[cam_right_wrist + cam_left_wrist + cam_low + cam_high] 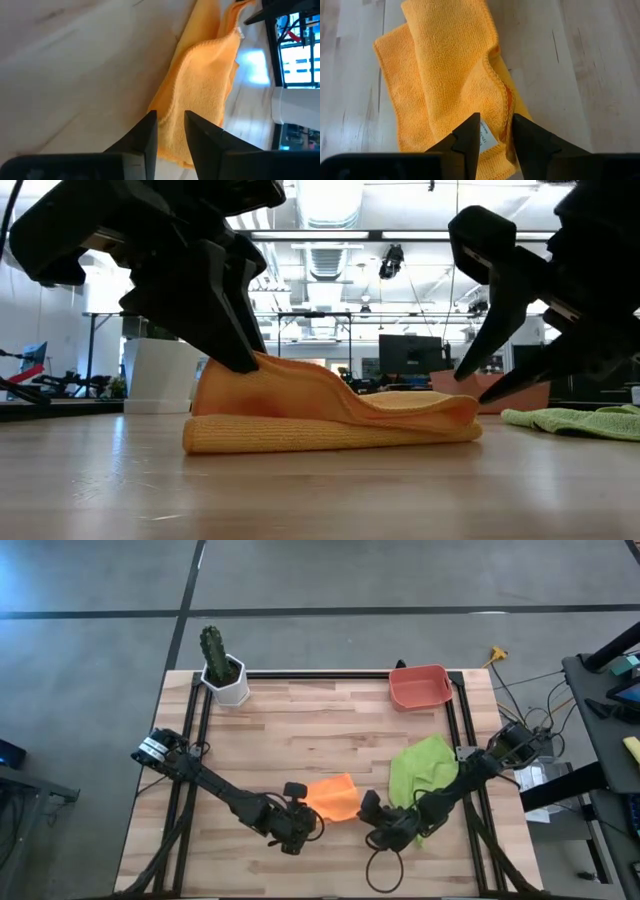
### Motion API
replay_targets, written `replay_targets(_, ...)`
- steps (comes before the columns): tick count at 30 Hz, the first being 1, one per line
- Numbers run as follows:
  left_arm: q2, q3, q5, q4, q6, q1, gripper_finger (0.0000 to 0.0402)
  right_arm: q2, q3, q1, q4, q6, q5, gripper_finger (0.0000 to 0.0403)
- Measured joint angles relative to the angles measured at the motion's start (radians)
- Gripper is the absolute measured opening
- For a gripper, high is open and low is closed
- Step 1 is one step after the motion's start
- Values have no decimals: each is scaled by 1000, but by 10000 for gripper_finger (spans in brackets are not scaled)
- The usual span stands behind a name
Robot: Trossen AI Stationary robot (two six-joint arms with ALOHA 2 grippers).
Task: Roll microfiber towels into tight, uniform cylinder then place into a basket
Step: Fold the orange microfiber cloth
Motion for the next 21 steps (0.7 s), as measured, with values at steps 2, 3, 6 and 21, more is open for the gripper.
replay_targets(2, 0, 0, 0, 0, 0, 0, 96, 0, 0, 0, 2, 14, -1, 86)
replay_targets(3, 0, 0, 0, 0, 0, 0, 96, 0, 0, 0, 1, 26, -3, 85)
replay_targets(6, 0, 0, 2, 0, 0, 0, 96, 0, 0, -9, 5, 80, -8, 86)
replay_targets(21, 0, 0, 6, 0, 1, 0, 96, 0, 0, -31, 50, 244, -78, 118)
